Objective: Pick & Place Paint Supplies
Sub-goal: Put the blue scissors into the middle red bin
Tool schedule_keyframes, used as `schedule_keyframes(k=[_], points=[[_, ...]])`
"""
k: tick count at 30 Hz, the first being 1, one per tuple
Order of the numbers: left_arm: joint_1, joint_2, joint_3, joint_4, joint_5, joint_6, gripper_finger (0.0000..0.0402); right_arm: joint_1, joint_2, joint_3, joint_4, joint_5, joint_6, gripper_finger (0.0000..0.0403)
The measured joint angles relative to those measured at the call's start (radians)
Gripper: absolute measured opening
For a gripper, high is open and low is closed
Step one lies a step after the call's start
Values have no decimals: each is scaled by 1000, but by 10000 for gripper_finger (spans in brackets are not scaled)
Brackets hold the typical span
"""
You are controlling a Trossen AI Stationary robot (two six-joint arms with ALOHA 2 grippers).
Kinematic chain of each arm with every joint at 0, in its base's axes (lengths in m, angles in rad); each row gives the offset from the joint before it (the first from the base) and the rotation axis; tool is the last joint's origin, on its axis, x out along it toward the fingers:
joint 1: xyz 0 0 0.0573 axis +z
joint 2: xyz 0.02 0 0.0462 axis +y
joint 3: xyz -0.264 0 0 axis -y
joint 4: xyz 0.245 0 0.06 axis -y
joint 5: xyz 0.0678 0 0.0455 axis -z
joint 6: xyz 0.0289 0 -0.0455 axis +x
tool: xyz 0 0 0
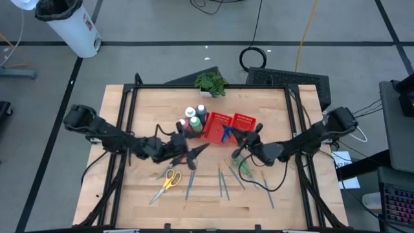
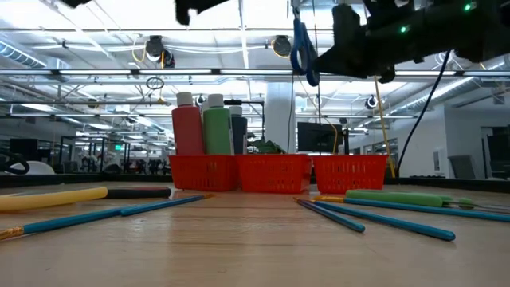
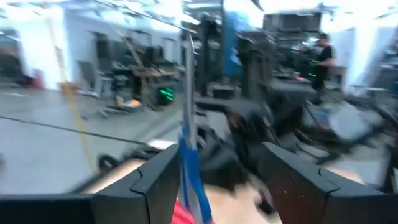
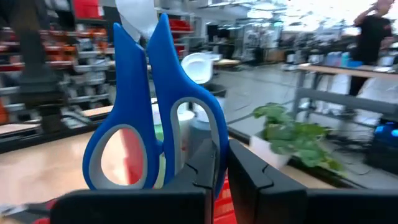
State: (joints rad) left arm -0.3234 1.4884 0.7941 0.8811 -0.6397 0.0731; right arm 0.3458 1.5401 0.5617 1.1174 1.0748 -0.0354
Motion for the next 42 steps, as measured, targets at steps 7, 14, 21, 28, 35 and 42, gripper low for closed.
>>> schedule_keyframes(k=[7, 14, 21, 28, 35, 42], points=[[79, 99, 161, -86, -7, 47, 228, 5, 28, 0, 28, 26, -37, 9], [130, 153, 211, -100, 82, -10, 228, 5, 27, 1, 14, 28, -33, 9], [173, 164, 211, -96, 95, -61, 221, 5, 28, 1, 15, 25, -30, 9], [201, 164, 211, -101, 171, -90, 79, 4, 28, 1, 11, 29, -26, 13], [222, 132, 211, -186, 228, -55, 12, 17, 18, 1, -22, 21, -42, 59], [303, 45, 210, -432, 378, -62, 6, 76, -103, 1, -83, 22, -109, 84]])
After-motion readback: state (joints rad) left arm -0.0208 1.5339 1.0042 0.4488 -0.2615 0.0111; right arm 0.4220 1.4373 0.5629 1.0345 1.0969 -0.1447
